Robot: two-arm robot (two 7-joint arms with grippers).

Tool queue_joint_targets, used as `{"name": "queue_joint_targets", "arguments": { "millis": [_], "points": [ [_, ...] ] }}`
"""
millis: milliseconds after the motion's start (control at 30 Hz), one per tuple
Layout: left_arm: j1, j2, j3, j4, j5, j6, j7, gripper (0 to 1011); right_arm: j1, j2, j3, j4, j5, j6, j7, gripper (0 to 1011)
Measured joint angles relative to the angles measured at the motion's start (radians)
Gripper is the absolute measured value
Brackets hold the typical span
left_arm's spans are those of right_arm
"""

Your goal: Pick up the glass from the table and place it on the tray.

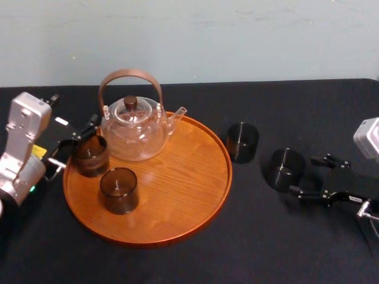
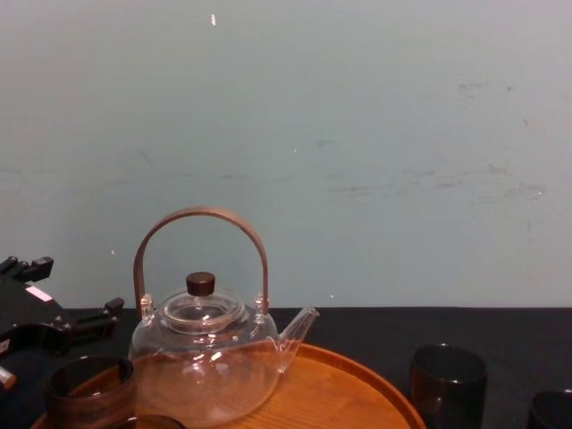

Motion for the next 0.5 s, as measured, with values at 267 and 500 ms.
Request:
{"name": "queue_joint_targets", "arguments": {
  "millis": [267, 500],
  "points": [
    [0.000, 0.000, 0.000, 0.000, 0.000, 0.000, 0.000, 1001, 0.014, -0.013, -0.007, 0.022, 0.006, 0.016, 0.000, 1002],
    [0.000, 0.000, 0.000, 0.000, 0.000, 0.000, 0.000, 1001, 0.036, -0.035, -0.015, 0.051, 0.029, 0.030, 0.003, 1002]
  ]
}}
